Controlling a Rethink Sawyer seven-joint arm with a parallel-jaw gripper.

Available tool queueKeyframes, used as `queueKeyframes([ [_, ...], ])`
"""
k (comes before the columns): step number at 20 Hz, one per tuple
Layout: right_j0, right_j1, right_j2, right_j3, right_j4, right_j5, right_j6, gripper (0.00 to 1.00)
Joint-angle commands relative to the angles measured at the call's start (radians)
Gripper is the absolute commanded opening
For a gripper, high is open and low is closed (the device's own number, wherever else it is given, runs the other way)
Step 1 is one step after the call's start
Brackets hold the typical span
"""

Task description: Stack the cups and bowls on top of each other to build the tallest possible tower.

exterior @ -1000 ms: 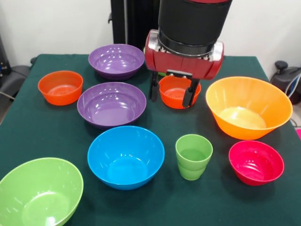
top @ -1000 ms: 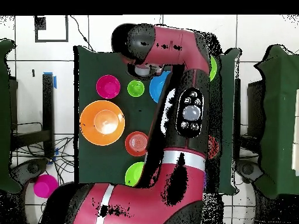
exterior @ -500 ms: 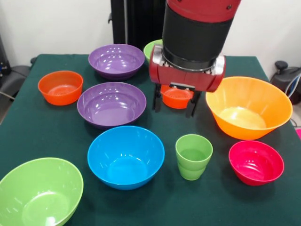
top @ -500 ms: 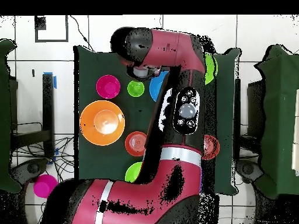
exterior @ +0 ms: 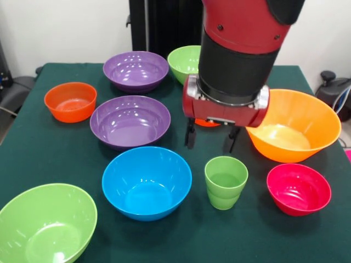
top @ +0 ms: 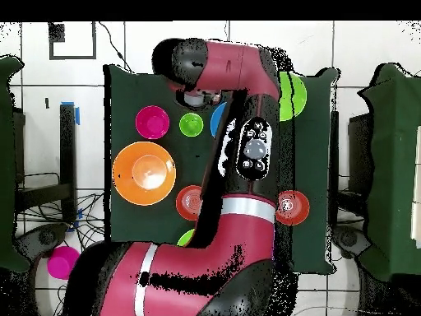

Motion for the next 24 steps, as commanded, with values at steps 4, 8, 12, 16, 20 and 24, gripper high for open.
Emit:
queueKeyframes([
  [4, 0.022, 0.082, 0.051, -0.189, 0.007, 0.185, 0.114, 1.00],
  [8, 0.021, 0.071, 0.047, -0.170, 0.009, 0.181, 0.113, 1.00],
  [12, 0.020, 0.072, 0.044, -0.179, 0.008, 0.191, 0.111, 1.00],
  [16, 0.020, 0.069, 0.040, -0.186, 0.010, 0.203, 0.112, 1.00],
  [20, 0.021, 0.072, 0.036, -0.184, 0.011, 0.196, 0.114, 1.00],
  [24, 0.022, 0.079, 0.032, -0.147, 0.010, 0.153, 0.126, 1.00],
])
